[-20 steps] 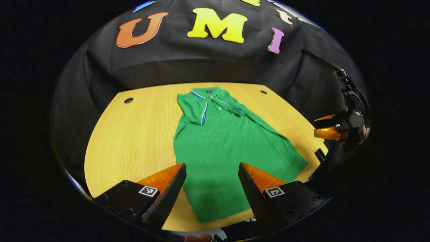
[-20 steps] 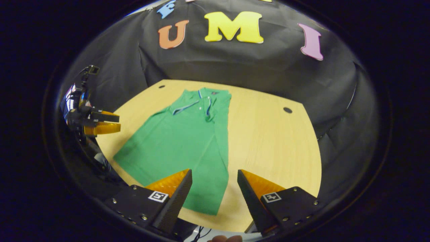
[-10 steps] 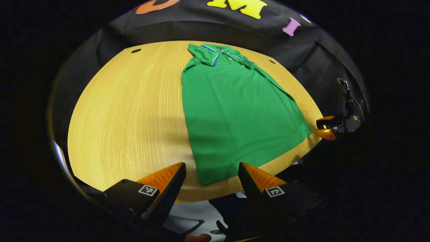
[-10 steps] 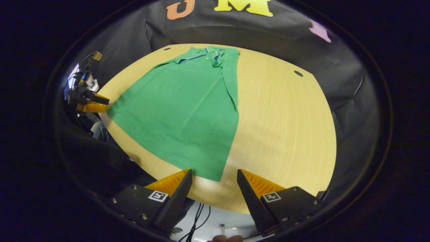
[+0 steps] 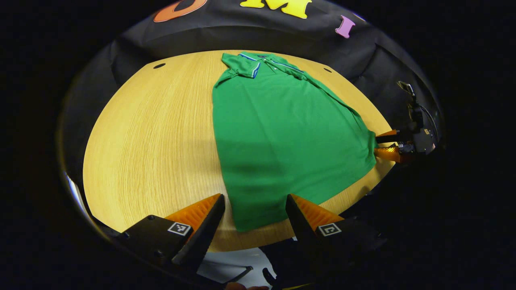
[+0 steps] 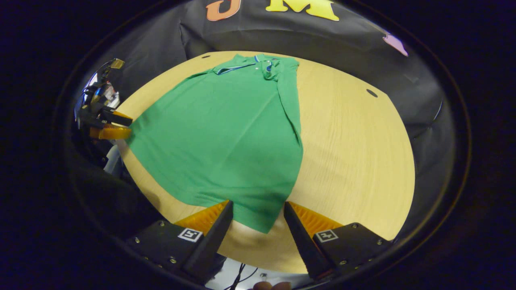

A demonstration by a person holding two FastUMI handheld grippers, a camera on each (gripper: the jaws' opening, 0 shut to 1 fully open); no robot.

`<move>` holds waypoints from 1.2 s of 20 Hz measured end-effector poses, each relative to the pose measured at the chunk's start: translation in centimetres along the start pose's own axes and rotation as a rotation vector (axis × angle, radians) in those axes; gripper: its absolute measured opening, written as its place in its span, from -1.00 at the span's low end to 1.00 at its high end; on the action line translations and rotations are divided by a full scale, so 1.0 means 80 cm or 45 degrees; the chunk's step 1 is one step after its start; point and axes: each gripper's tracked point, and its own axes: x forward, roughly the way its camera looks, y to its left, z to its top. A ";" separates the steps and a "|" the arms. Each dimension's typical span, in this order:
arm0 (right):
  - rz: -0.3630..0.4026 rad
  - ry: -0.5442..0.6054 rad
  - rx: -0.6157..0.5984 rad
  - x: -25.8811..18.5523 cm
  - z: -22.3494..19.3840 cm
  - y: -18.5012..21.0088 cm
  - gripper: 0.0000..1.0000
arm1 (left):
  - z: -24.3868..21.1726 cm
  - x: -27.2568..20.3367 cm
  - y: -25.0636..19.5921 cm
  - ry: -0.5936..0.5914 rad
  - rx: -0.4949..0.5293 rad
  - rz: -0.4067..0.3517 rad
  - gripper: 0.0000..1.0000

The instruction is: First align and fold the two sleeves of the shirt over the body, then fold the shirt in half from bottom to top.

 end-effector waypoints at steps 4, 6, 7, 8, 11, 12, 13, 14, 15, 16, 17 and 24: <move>0.036 -0.002 -0.063 0.006 0.007 0.013 0.72 | 0.002 0.008 0.017 -0.011 0.043 0.137 0.67; 0.053 0.010 -0.099 0.006 0.009 0.014 0.48 | 0.003 0.012 0.017 -0.014 0.028 0.142 0.21; 0.064 -0.006 -0.109 0.008 0.013 0.016 0.36 | 0.004 0.011 0.019 -0.011 0.021 0.143 0.05; 0.063 -0.010 -0.107 0.008 0.013 0.015 -0.04 | 0.006 0.013 0.021 -0.007 0.009 0.146 -0.07; 0.104 0.000 -0.050 0.008 0.017 0.018 -0.94 | 0.007 0.009 0.017 -0.015 -0.064 0.109 -0.75; 0.121 -0.003 -0.007 0.008 0.018 0.018 -0.93 | 0.006 0.007 0.012 -0.001 -0.086 0.084 -0.84; 0.131 -0.004 0.031 0.003 0.022 0.017 -0.97 | 0.004 0.003 0.005 0.013 -0.102 0.050 -0.91; 0.147 -0.028 0.072 -0.001 0.029 0.017 -0.98 | 0.010 0.000 0.006 0.006 -0.101 0.043 -0.93; 0.164 -0.052 0.106 -0.006 0.037 0.018 -0.98 | 0.017 -0.002 0.011 -0.009 -0.100 0.042 -0.94; 0.172 -0.065 0.128 -0.011 0.041 0.018 -0.99 | 0.027 -0.007 0.013 -0.031 -0.107 0.039 -0.94; 0.178 -0.077 0.149 -0.015 0.046 0.017 -0.99 | 0.035 -0.011 0.012 -0.053 -0.121 0.034 -0.94; 0.194 -0.177 0.275 -0.041 0.086 0.007 -0.99 | 0.088 -0.035 0.011 -0.168 -0.104 0.017 -0.94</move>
